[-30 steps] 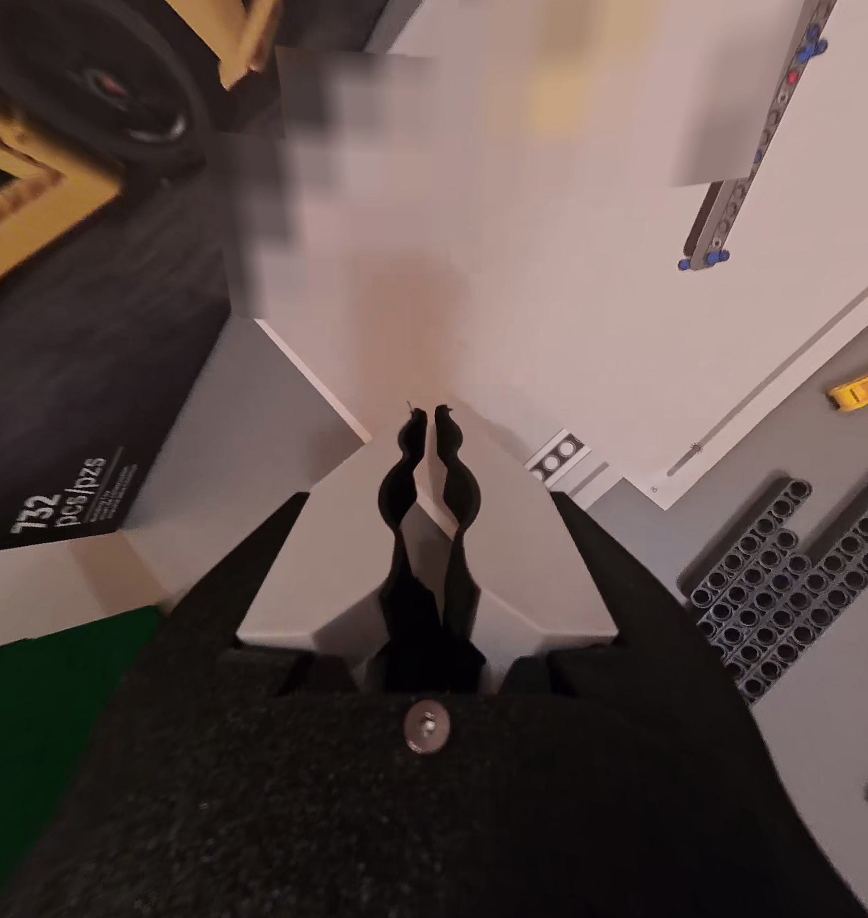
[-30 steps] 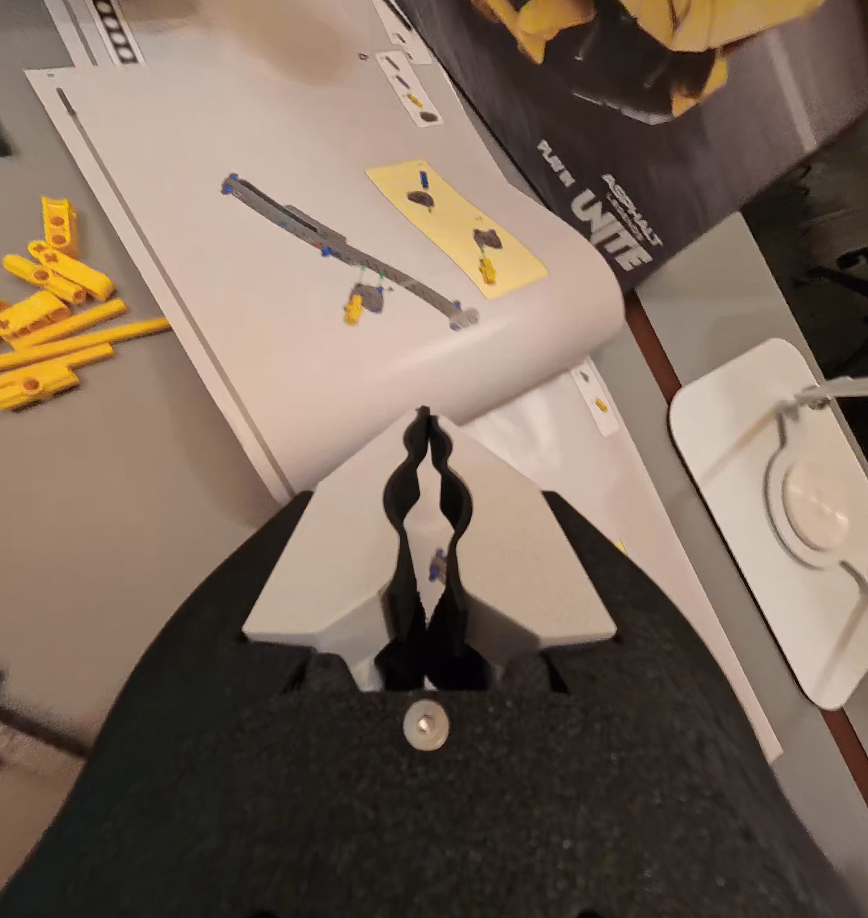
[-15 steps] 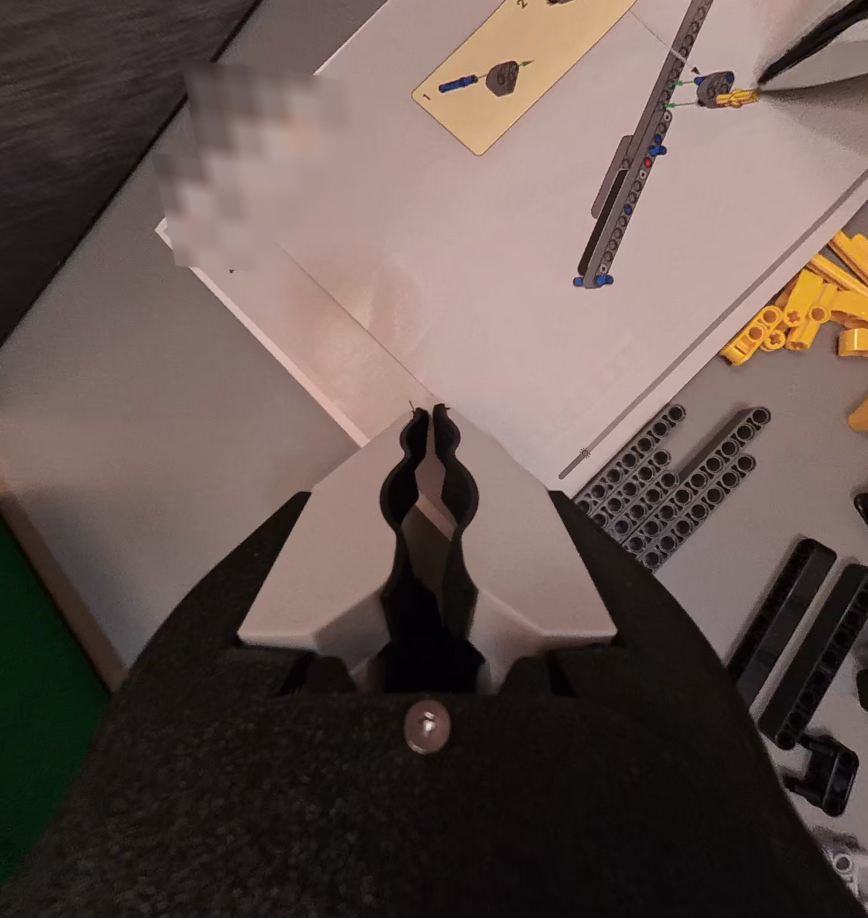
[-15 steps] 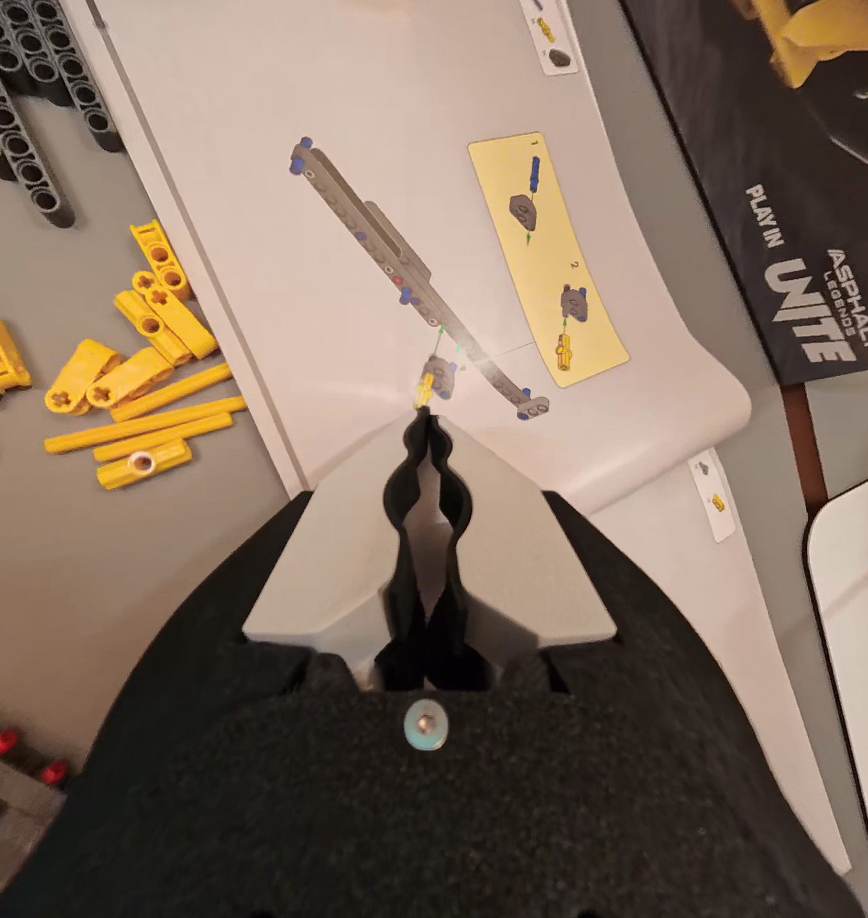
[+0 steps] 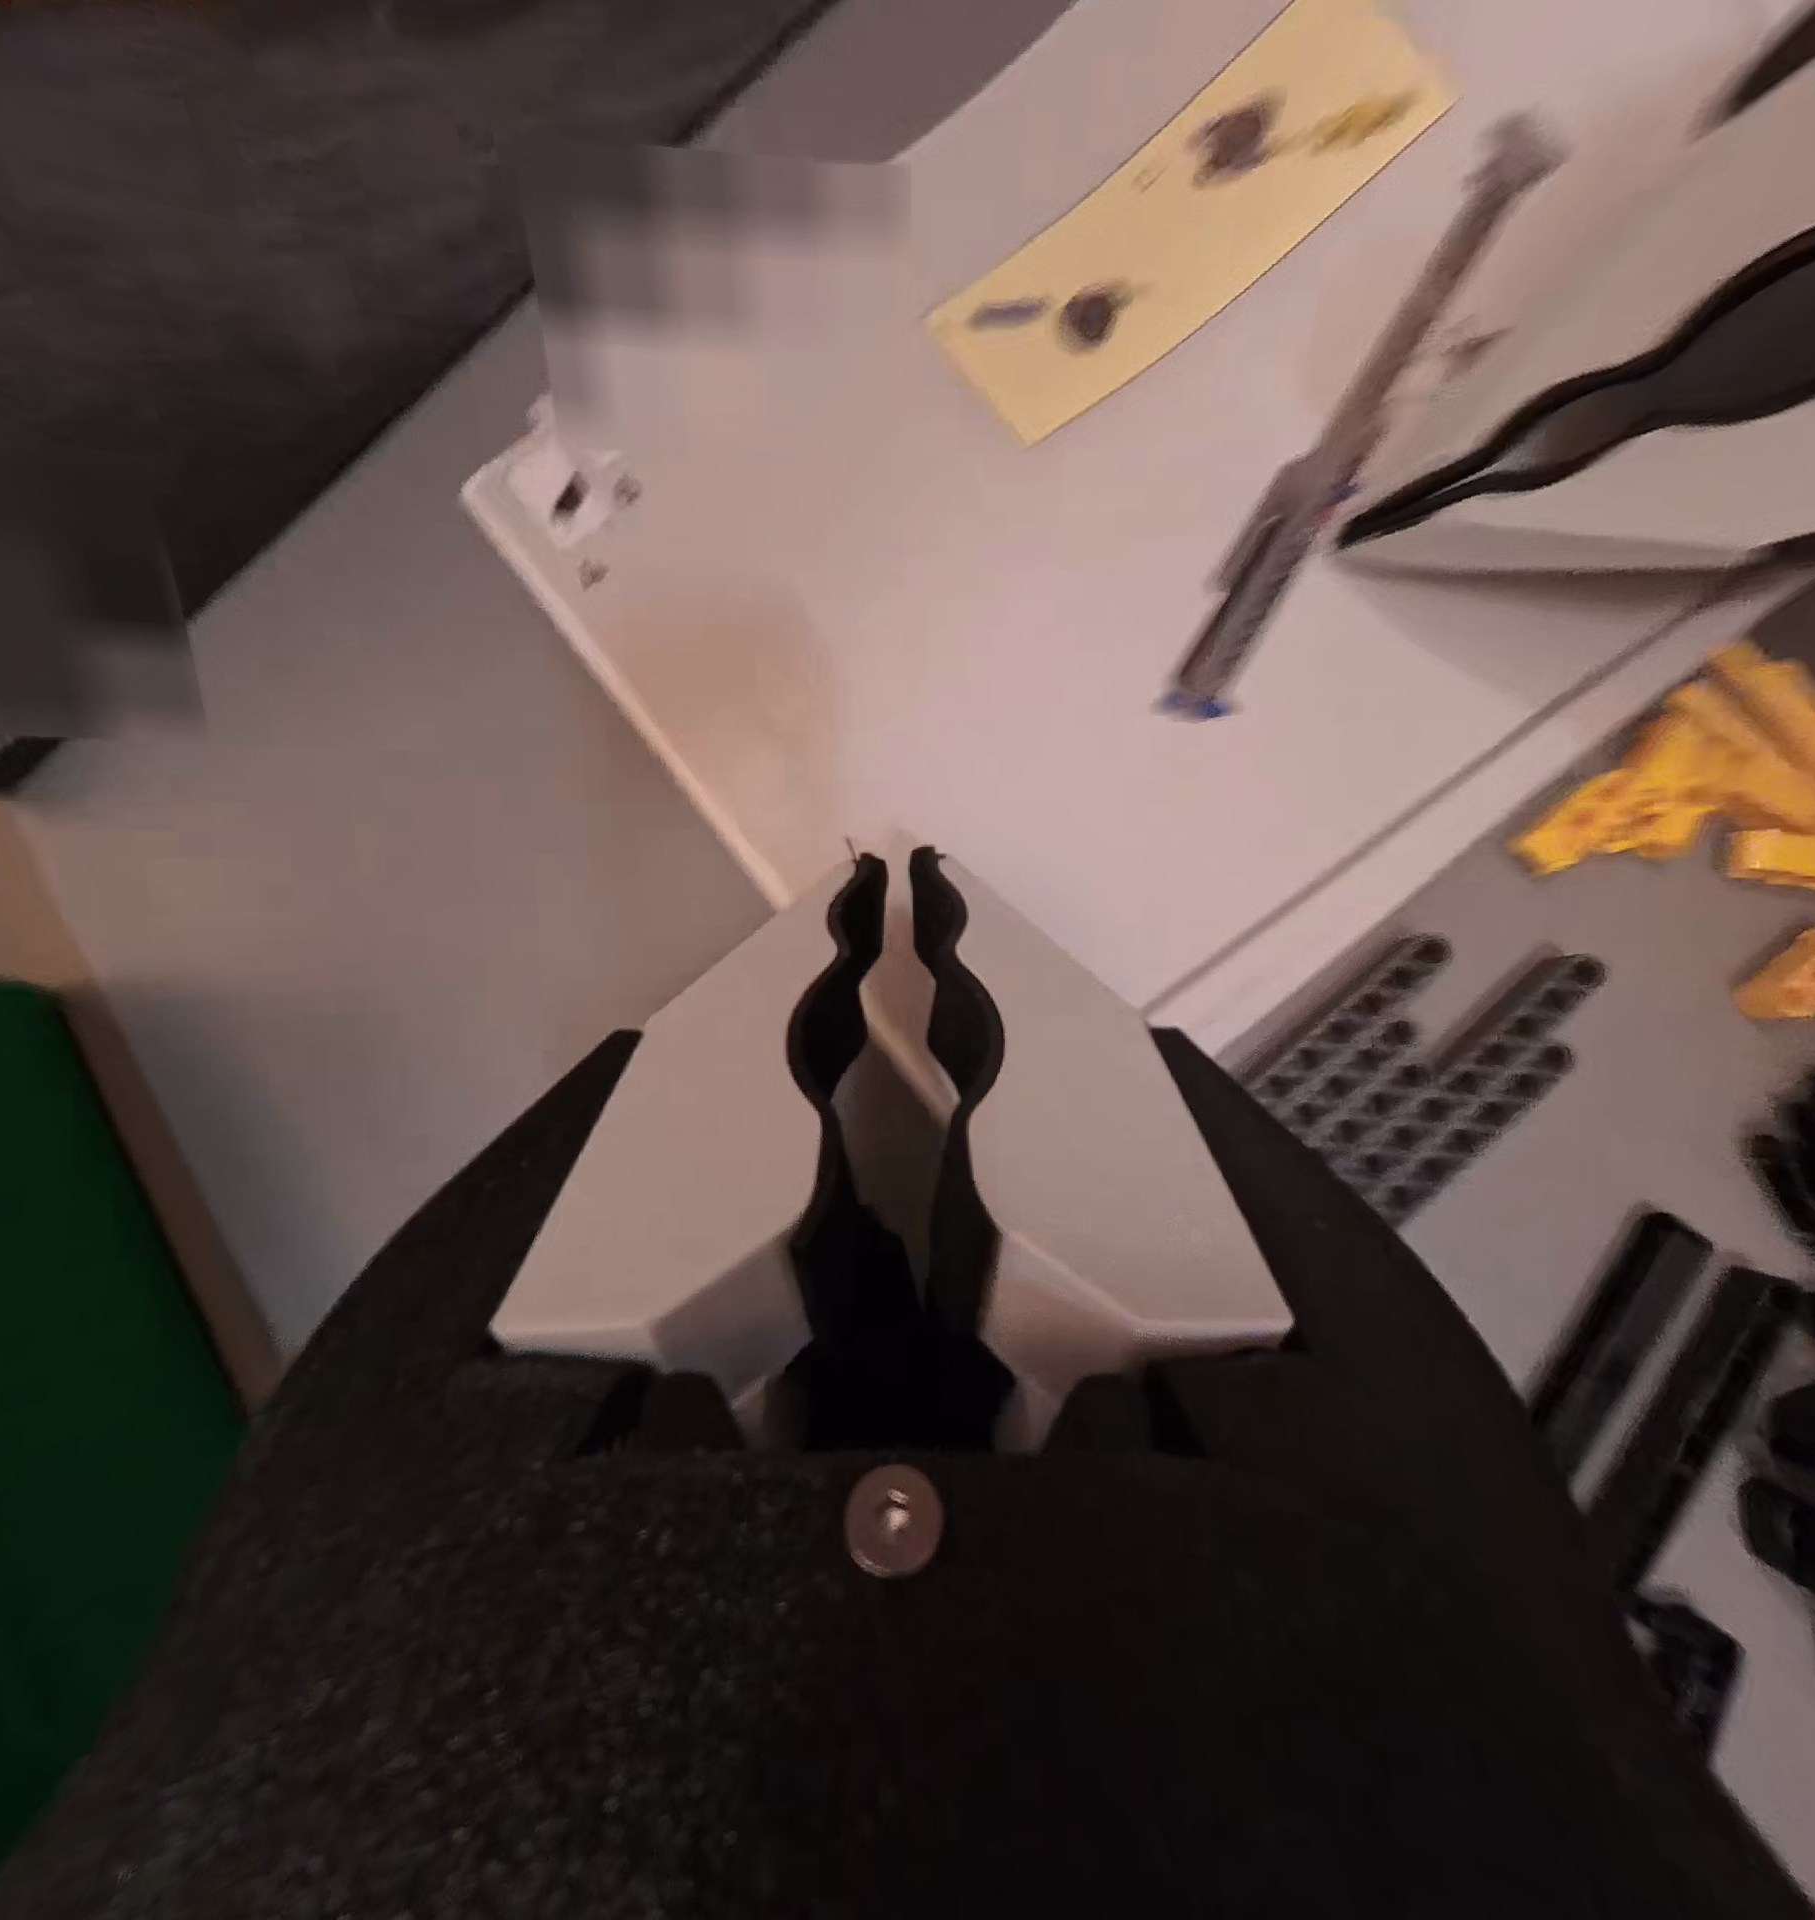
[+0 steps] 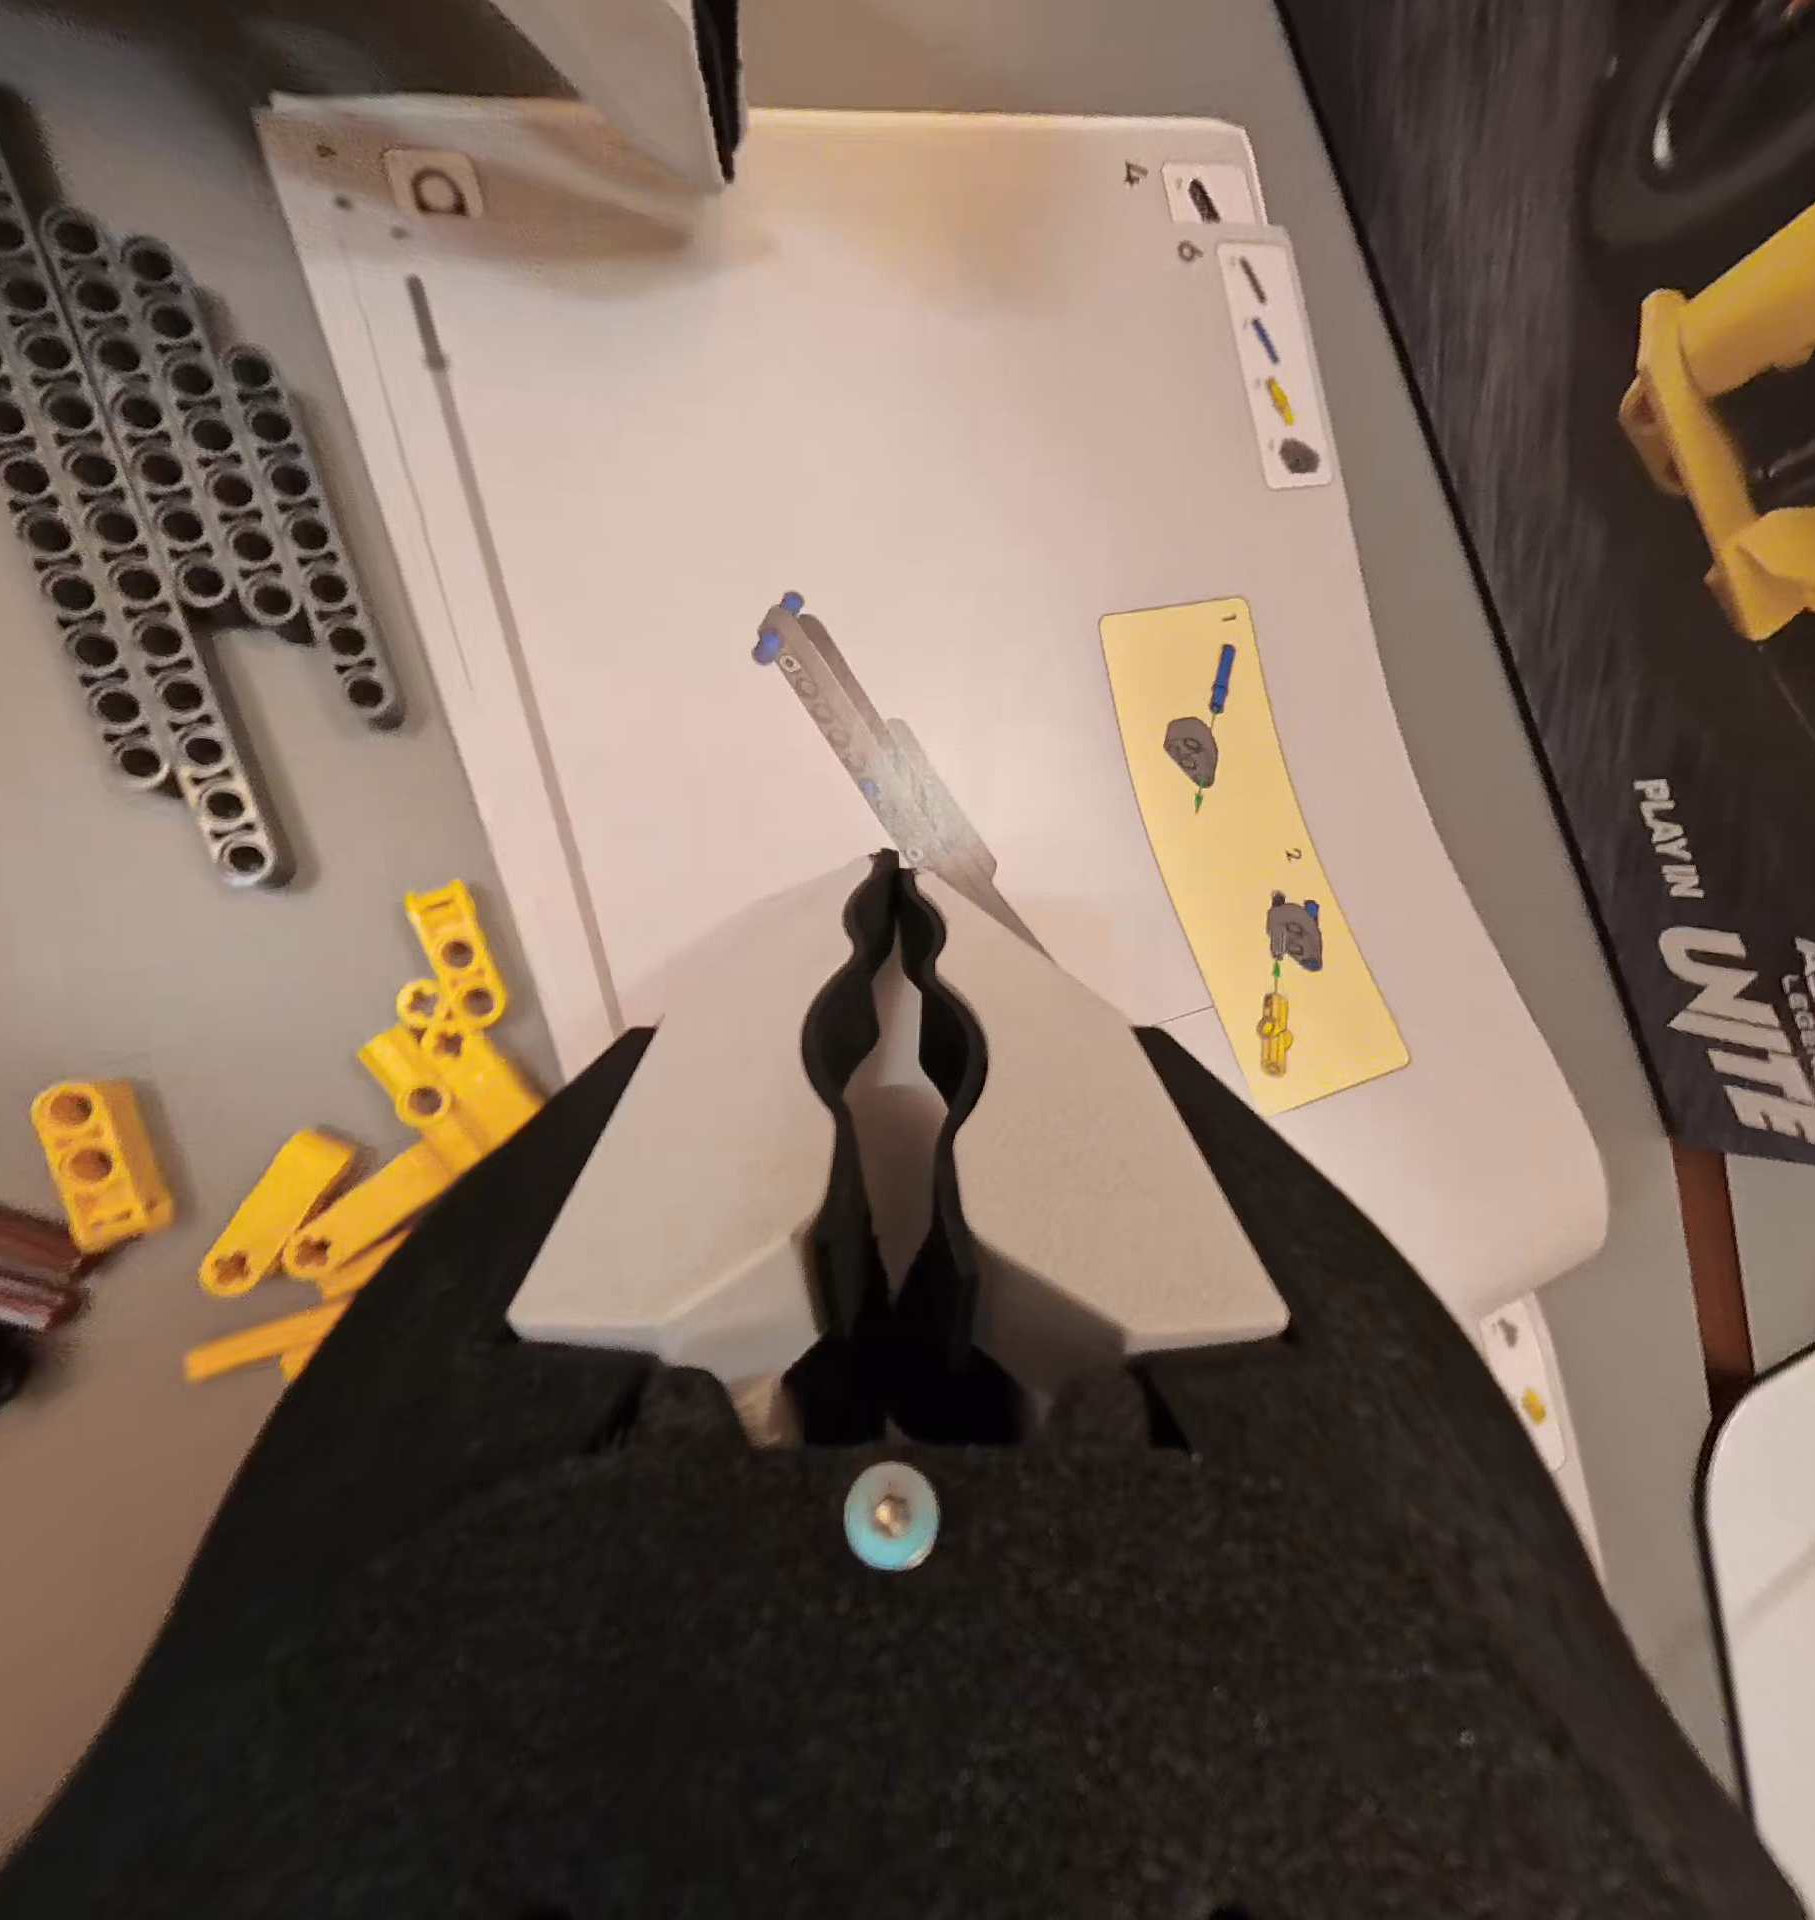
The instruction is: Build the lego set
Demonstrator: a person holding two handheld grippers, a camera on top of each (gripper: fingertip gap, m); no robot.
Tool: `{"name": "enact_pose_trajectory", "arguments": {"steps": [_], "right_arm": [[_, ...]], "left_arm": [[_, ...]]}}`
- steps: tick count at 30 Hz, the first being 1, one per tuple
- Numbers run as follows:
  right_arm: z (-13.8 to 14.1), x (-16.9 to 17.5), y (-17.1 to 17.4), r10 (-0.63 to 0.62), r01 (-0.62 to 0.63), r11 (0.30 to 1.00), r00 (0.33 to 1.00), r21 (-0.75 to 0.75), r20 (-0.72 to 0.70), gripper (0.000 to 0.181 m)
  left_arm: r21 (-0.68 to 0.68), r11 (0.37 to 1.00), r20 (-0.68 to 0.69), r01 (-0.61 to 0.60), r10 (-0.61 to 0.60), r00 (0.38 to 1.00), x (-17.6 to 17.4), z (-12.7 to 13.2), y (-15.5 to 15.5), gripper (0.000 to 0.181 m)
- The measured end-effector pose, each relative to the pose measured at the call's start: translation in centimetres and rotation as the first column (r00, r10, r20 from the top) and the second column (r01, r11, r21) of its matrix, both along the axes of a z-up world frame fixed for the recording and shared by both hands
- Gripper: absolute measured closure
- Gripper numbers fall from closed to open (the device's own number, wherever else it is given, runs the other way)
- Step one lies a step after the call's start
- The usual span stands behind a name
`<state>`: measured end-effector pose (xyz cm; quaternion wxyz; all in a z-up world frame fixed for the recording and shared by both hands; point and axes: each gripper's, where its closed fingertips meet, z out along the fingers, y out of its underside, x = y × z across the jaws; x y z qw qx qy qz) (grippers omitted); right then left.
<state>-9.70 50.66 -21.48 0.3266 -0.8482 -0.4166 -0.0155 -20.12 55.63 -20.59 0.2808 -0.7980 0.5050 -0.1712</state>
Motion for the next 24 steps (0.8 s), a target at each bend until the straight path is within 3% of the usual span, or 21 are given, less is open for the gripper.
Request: {"name": "enact_pose_trajectory", "arguments": {"steps": [3,6,9,12,15,24], "right_arm": [[0.0,-0.3,0.9,-0.019,0.019,1.000,1.000,-0.010,-0.017,0.181],[0.4,-0.6,0.7,-0.031,0.029,0.999,0.996,-0.031,-0.086,0.181],[4.0,2.5,-0.2,-0.117,0.133,0.990,0.963,0.054,-0.242,0.181],[6.7,6.5,-3.3,-0.104,0.156,0.983,0.906,0.097,-0.410,0.181],[4.9,7.8,-6.7,-0.083,0.105,0.994,0.896,0.027,-0.436,0.181],[2.1,7.3,-8.4,-0.041,0.049,0.999,0.934,0.015,-0.354,0.181]], "left_arm": [[0.005,0.988,0.115,0.155,-0.154,0.981,2.8,2.3,-2.7,0.176],[0.028,0.977,0.014,0.212,-0.213,0.977,3.6,0.6,-2.9,0.176],[0.051,0.974,-0.043,0.221,-0.219,0.975,3.4,-0.9,-2.8,0.179],[0.066,0.974,-0.040,0.216,-0.214,0.976,2.9,-1.0,-2.8,0.180],[0.074,0.973,-0.055,0.217,-0.213,0.975,2.6,-1.0,-2.5,0.179],[0.088,0.976,-0.098,0.199,-0.191,0.977,1.6,-1.0,-2.0,0.179]]}}
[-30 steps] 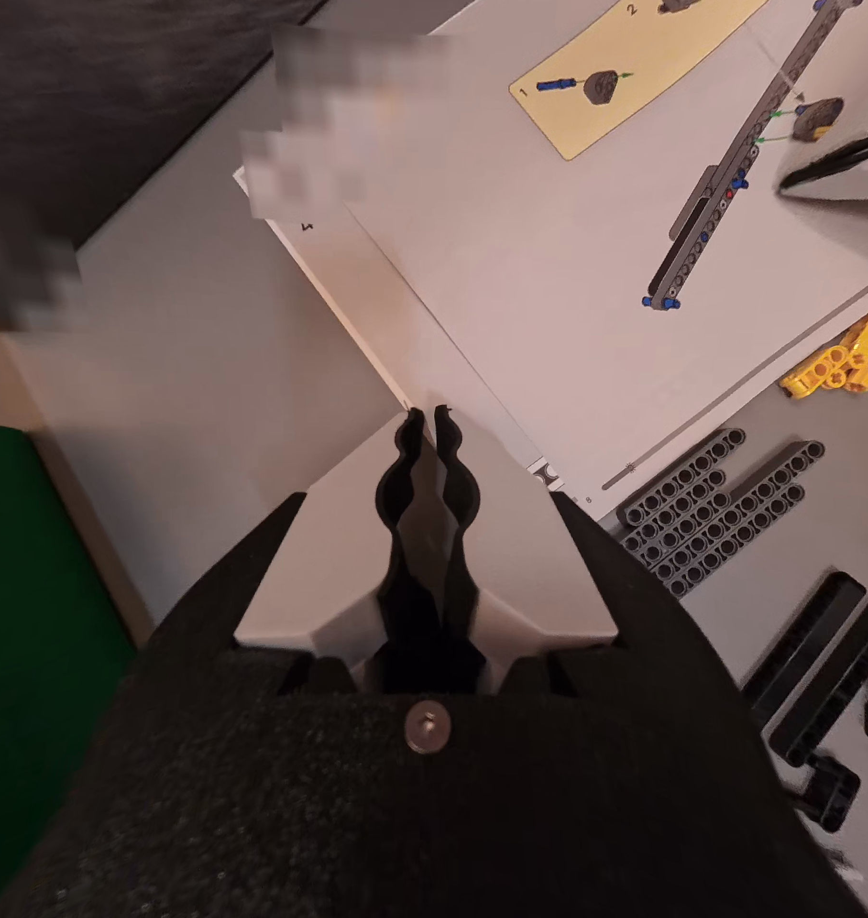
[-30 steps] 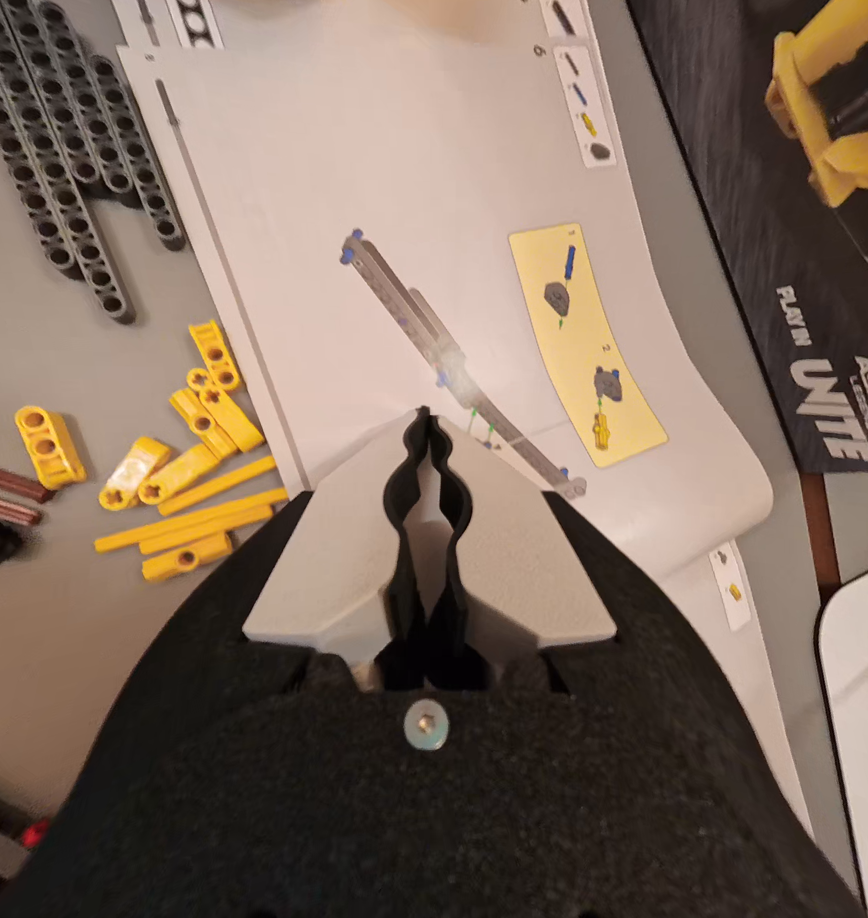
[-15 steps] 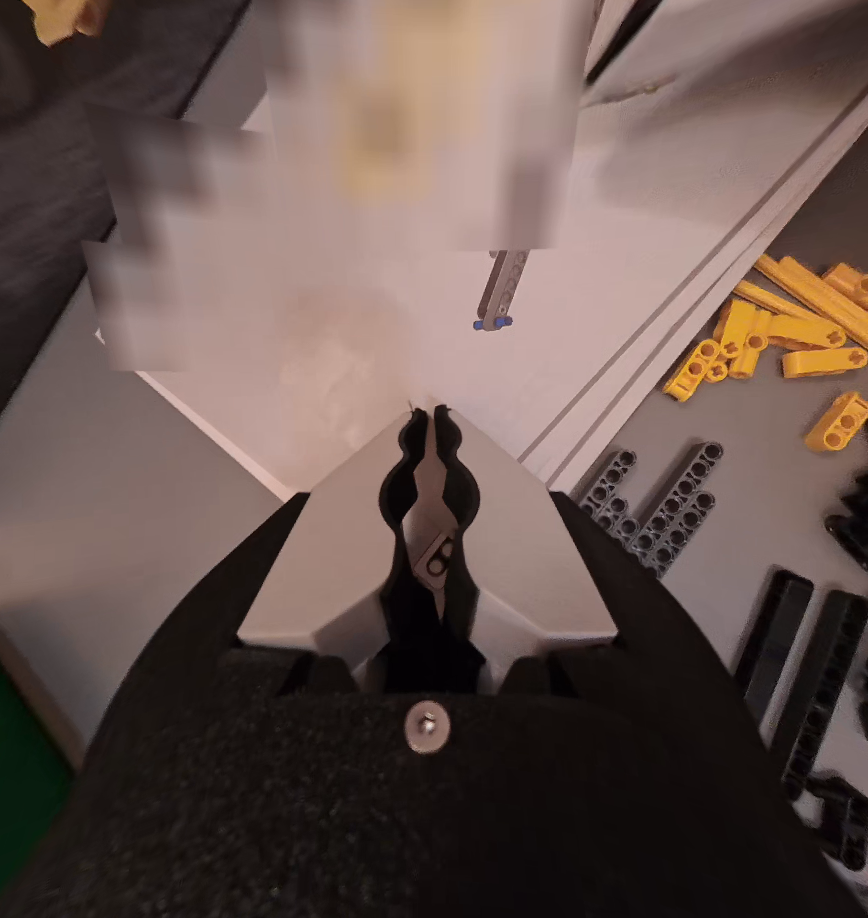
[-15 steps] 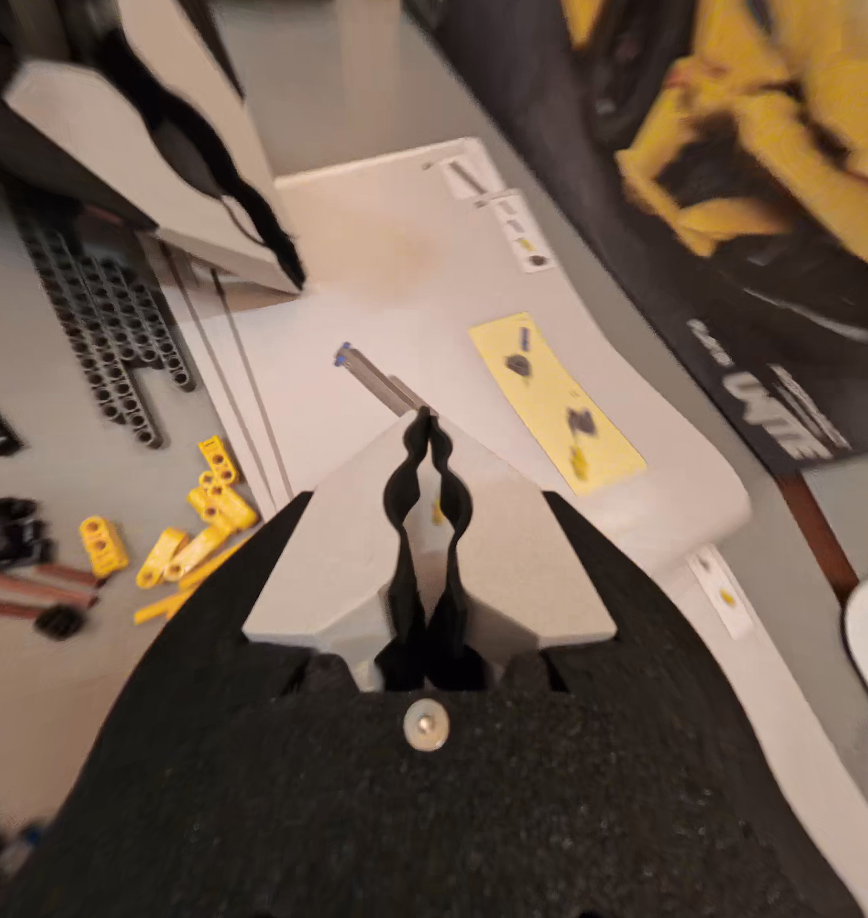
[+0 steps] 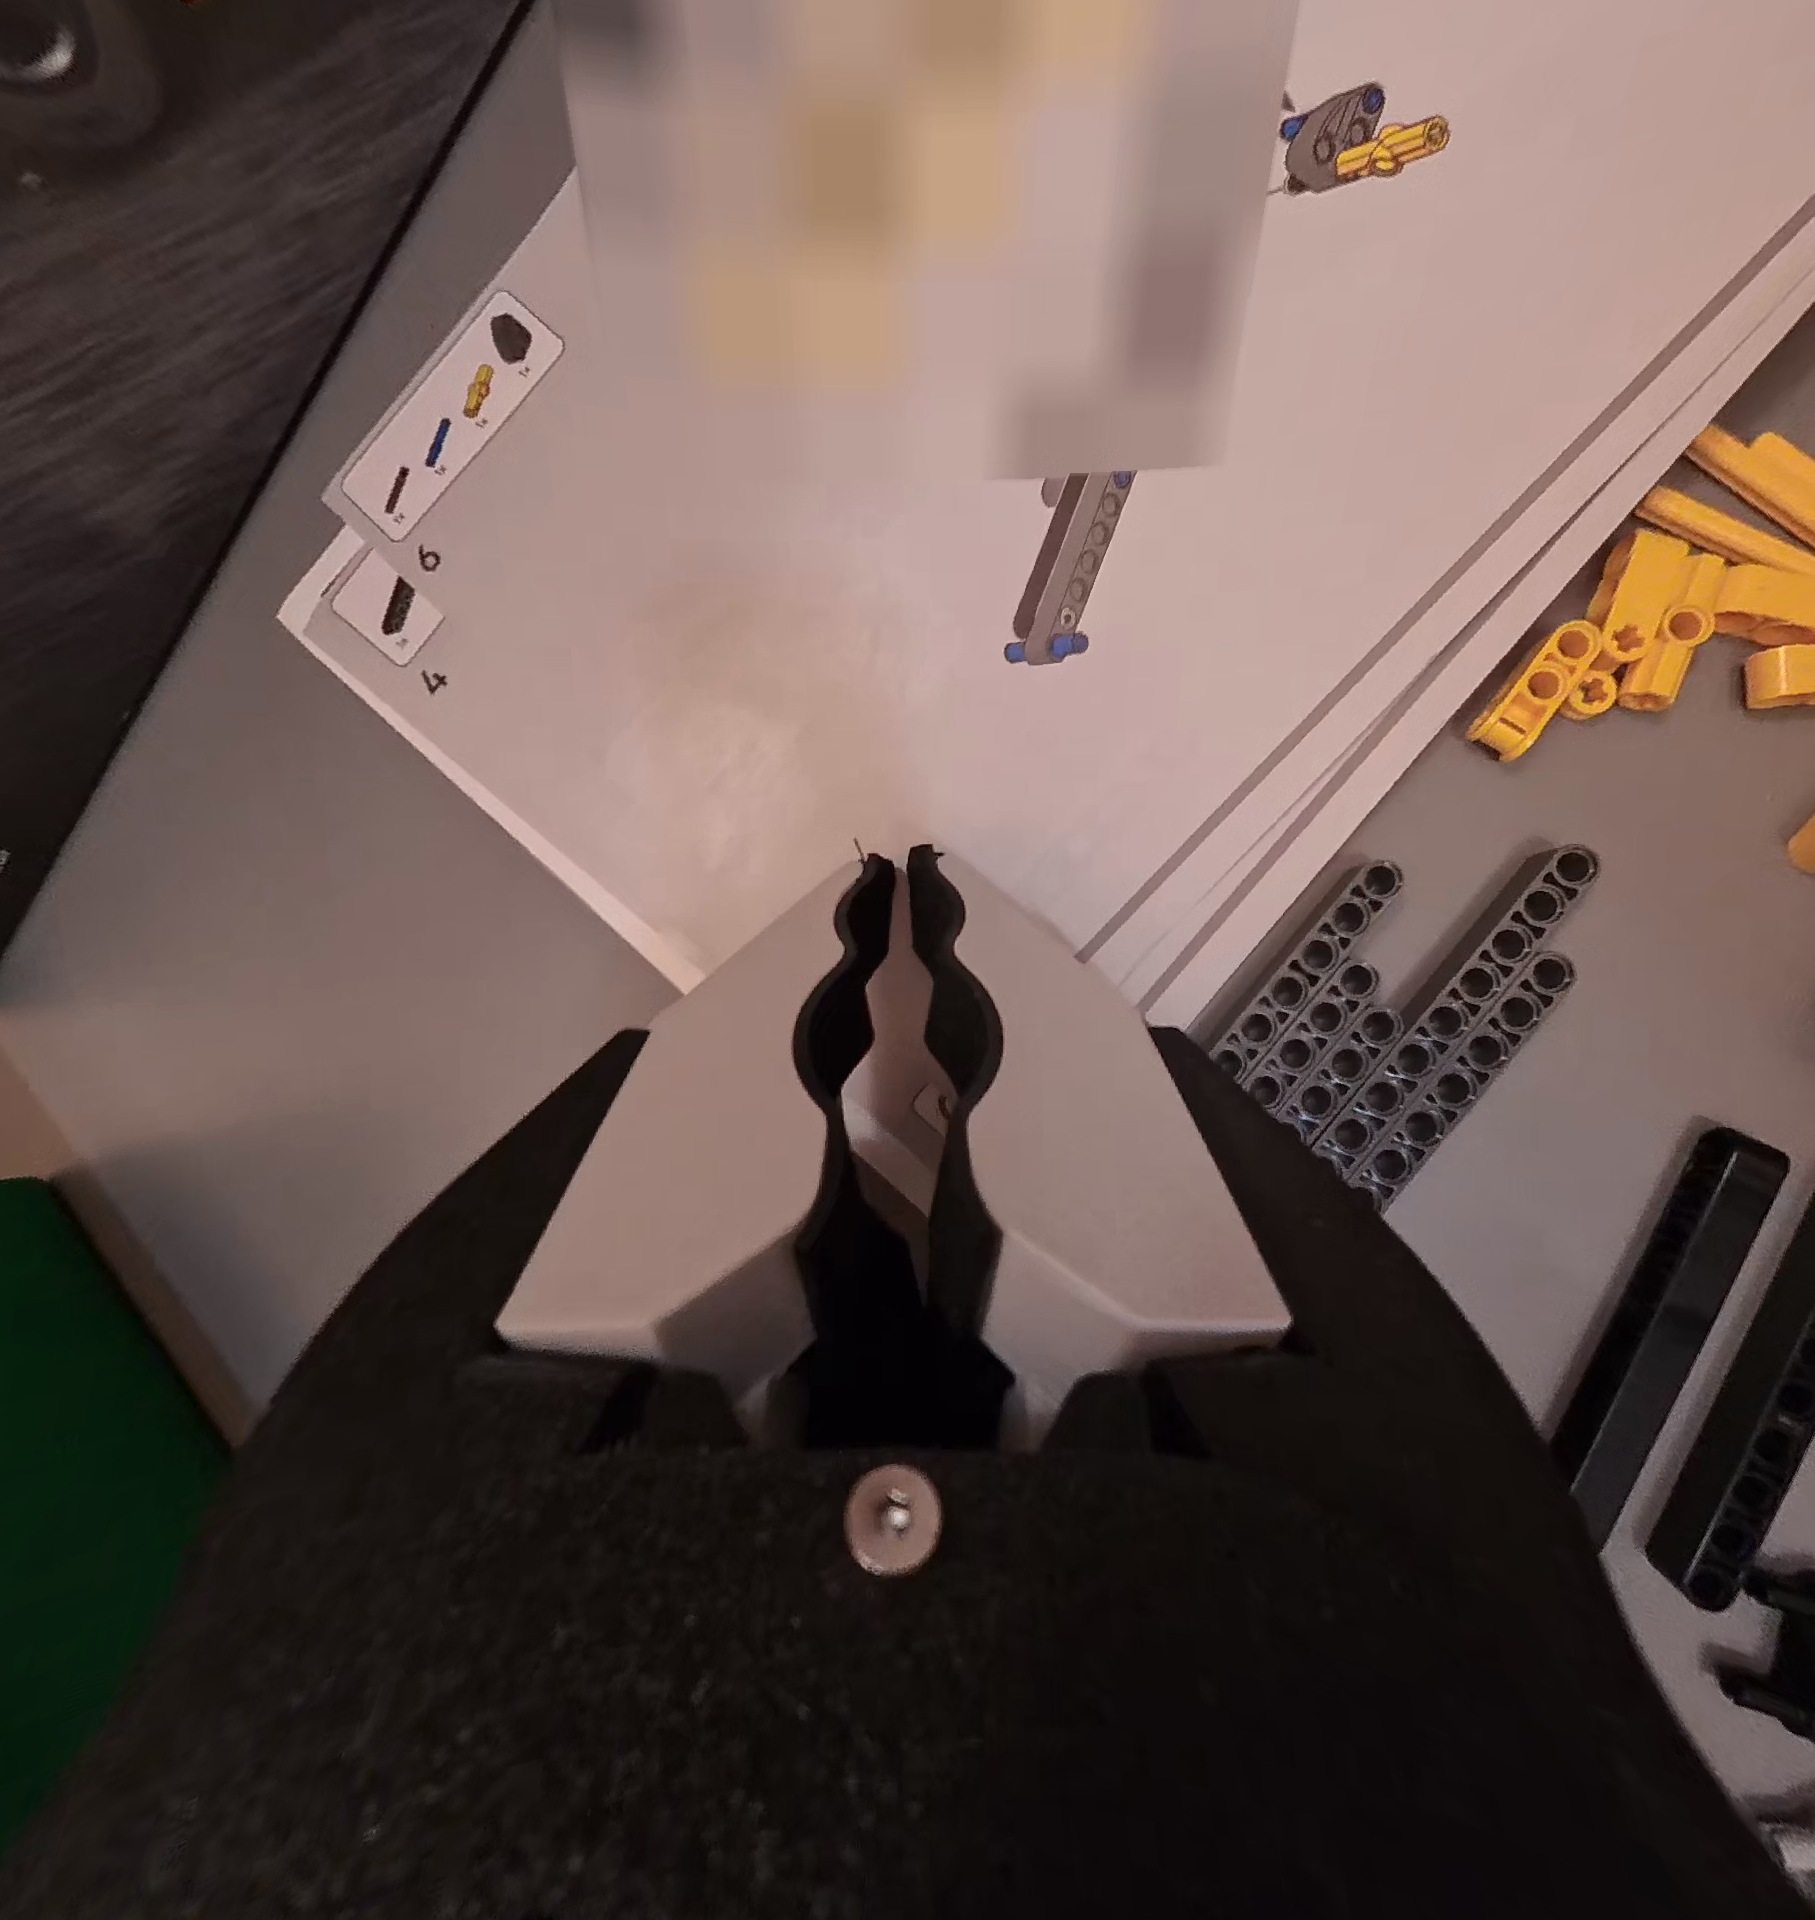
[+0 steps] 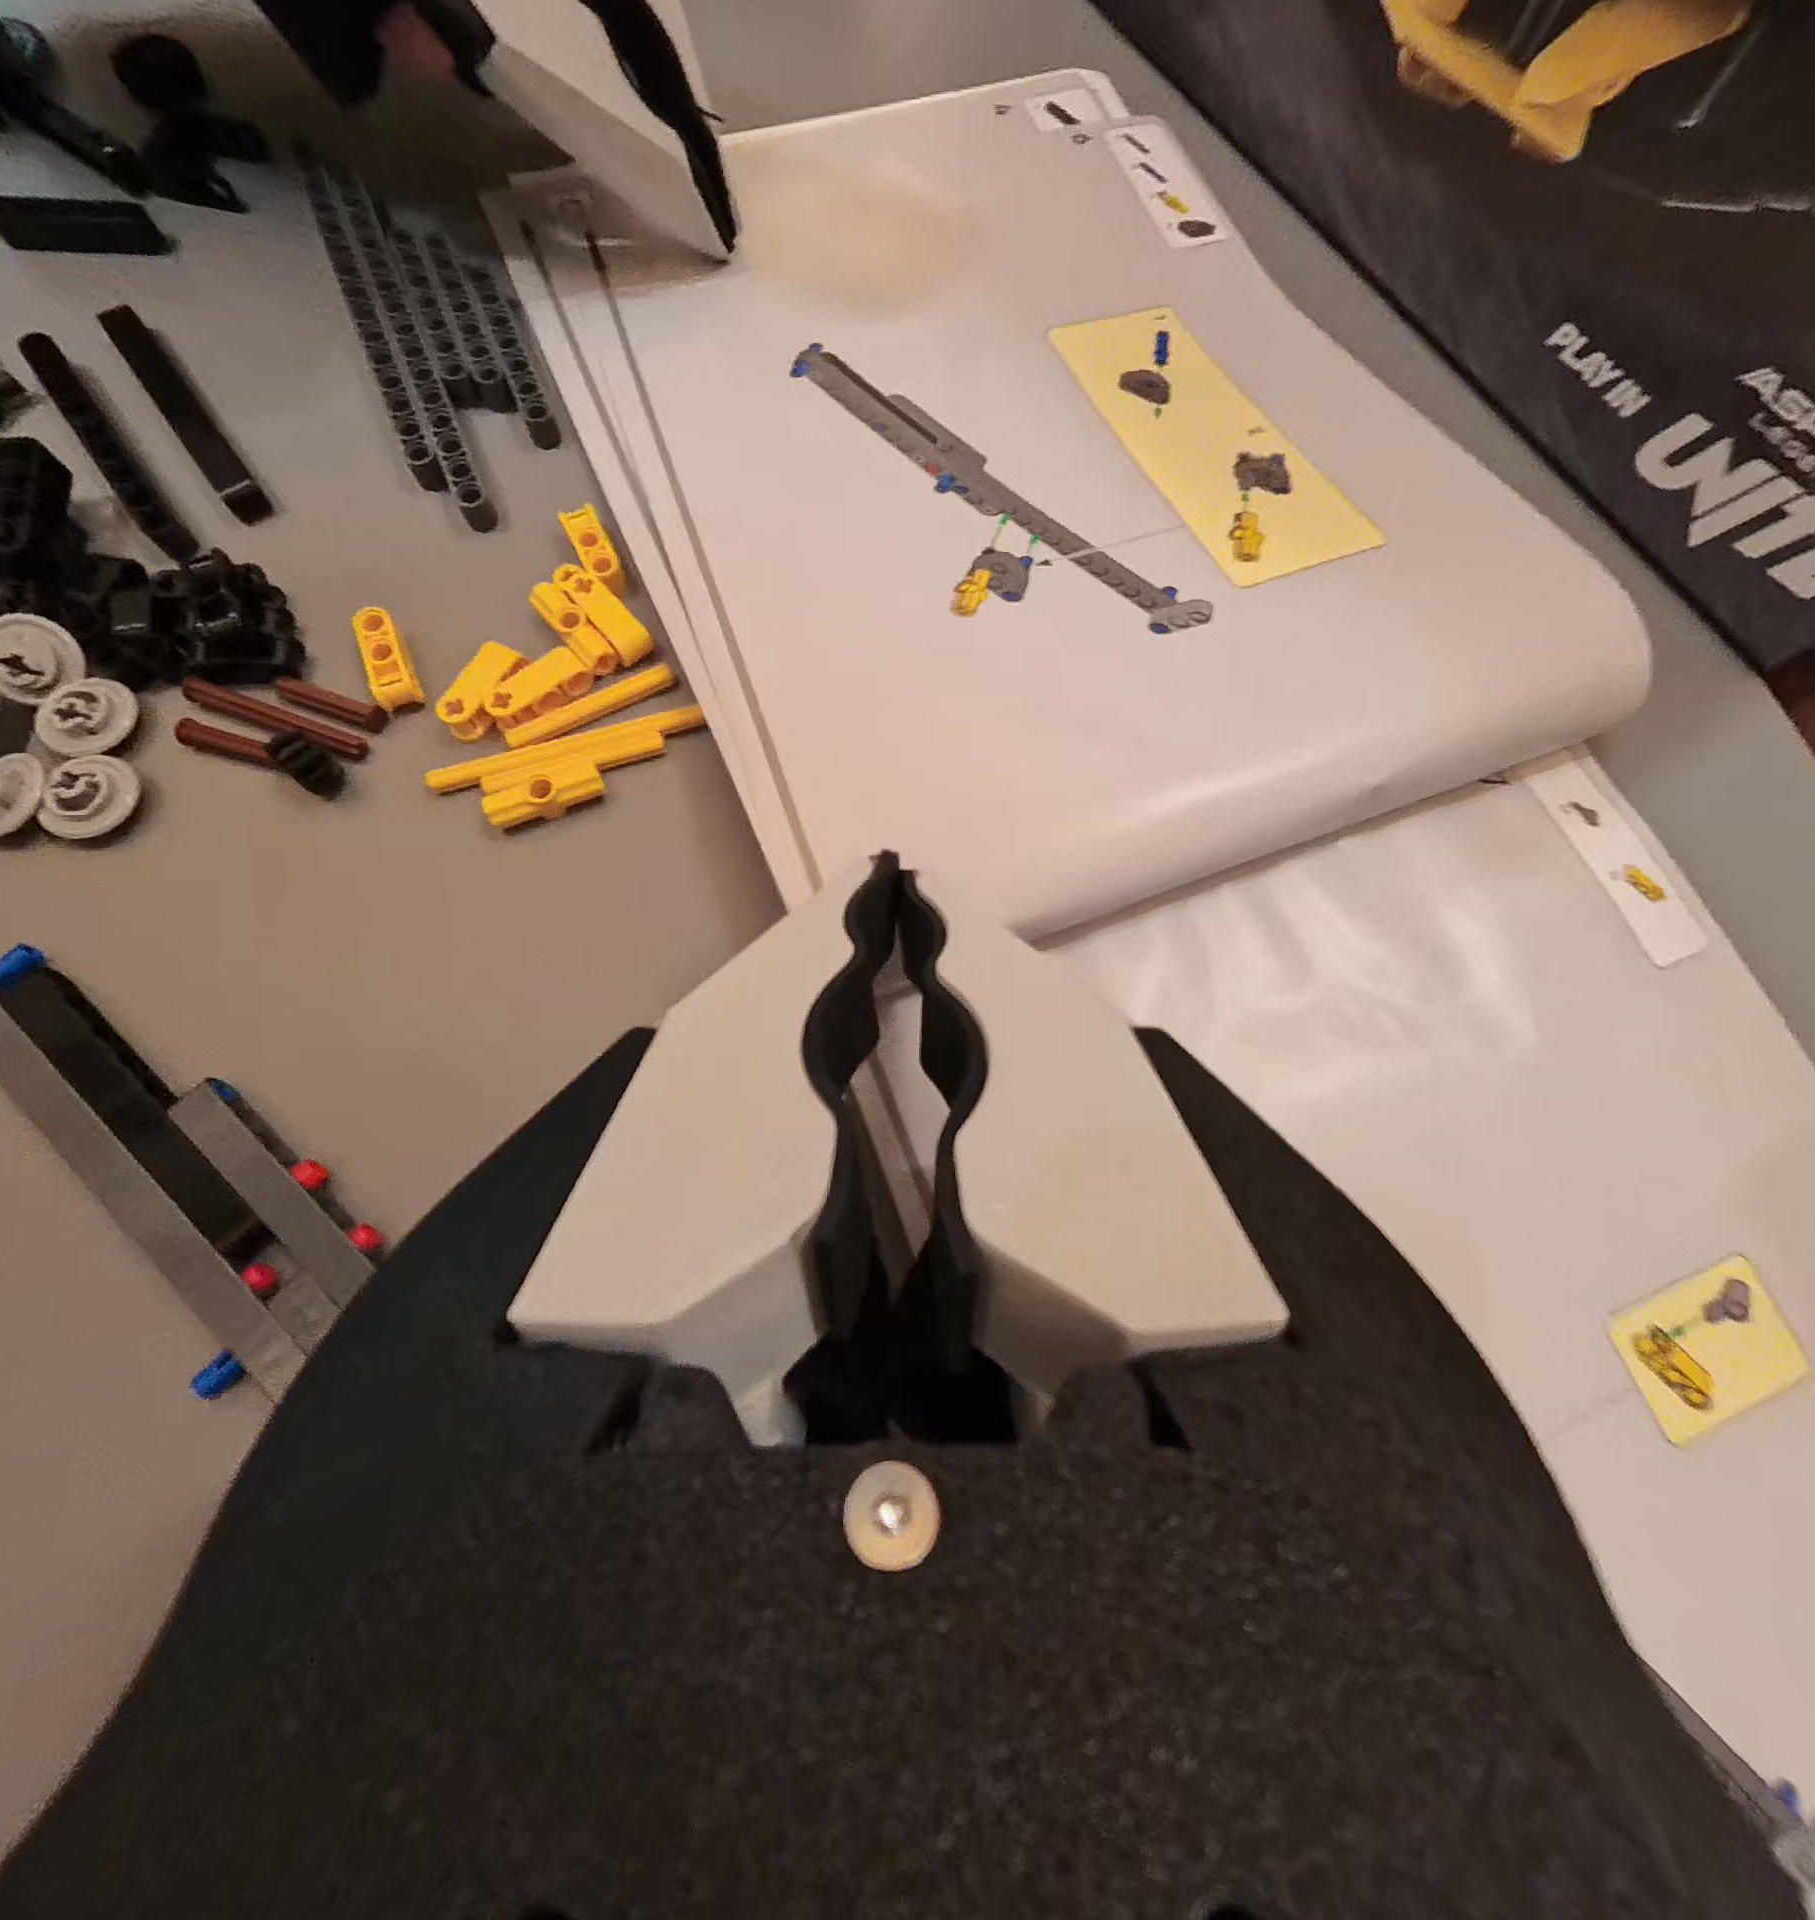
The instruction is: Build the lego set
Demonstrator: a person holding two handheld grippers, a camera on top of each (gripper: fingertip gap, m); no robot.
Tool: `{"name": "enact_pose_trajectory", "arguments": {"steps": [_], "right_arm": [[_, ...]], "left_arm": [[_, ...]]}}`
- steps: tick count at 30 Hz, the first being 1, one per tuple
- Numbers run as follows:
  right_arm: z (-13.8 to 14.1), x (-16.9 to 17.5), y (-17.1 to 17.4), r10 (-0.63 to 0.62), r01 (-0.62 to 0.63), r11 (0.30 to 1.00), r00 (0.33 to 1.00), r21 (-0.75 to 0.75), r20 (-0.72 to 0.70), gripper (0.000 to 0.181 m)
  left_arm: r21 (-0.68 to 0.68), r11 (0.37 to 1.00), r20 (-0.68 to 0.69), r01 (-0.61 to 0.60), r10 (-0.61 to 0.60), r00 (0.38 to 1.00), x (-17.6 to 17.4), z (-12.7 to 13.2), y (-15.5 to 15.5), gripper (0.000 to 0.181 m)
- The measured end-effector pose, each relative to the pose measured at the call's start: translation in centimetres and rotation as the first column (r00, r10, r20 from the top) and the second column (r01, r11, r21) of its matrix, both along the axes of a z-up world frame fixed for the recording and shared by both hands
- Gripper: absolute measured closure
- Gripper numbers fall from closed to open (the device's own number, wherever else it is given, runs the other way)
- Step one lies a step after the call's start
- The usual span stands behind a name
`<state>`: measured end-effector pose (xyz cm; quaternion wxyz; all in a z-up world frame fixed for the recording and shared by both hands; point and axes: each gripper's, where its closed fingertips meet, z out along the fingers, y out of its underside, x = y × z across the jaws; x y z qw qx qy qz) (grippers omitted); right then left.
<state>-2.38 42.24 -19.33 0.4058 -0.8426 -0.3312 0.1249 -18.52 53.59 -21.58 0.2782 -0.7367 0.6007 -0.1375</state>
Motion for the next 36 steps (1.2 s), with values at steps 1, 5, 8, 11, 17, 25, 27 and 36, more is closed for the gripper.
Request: {"name": "enact_pose_trajectory", "arguments": {"steps": [1,5,8,11,17,25,27,36], "right_arm": [[-0.3,-0.2,-0.1,0.009,-0.009,1.000,1.000,-0.009,0.003,0.181],[-0.1,-0.2,-0.3,0.017,-0.017,1.000,0.999,0.013,0.039,0.181],[1.0,1.4,0.1,-0.046,0.044,0.998,0.998,0.053,0.044,0.181],[-0.4,1.9,0.2,-0.053,0.053,0.999,0.997,-0.007,0.053,0.181],[-0.9,0.6,0.4,-0.007,0.003,0.999,0.989,0.032,0.146,0.181],[-1.8,-0.3,0.1,0.023,-0.019,0.999,0.991,-0.025,0.135,0.181],[-1.8,-0.2,0.1,0.016,-0.013,1.000,0.992,-0.017,0.124,0.181],[-1.9,-0.3,0.1,-0.033,0.036,0.997,0.999,-0.071,0.039,0.181]], "left_arm": [[0.000,1.000,-0.003,-0.005,0.005,1.000,-0.1,0.0,0.0,0.179],[-0.016,0.999,-0.016,-0.036,0.036,0.999,-0.6,0.0,0.0,0.180],[-0.011,1.000,-0.031,-0.029,0.028,0.999,-0.8,0.0,-0.2,0.180],[0.003,1.000,-0.048,-0.030,0.030,0.998,-0.9,0.0,-0.2,0.179],[0.025,0.999,0.069,-0.022,0.020,0.997,2.9,3.6,-0.5,0.176],[-0.063,0.956,0.267,0.288,-0.262,0.927,20.8,8.8,-5.2,0.179],[-0.105,0.945,0.189,0.308,-0.285,0.940,23.2,6.1,-5.2,0.179],[-0.103,0.961,0.092,0.258,-0.250,0.964,21.6,0.9,-2.8,0.181]]}}
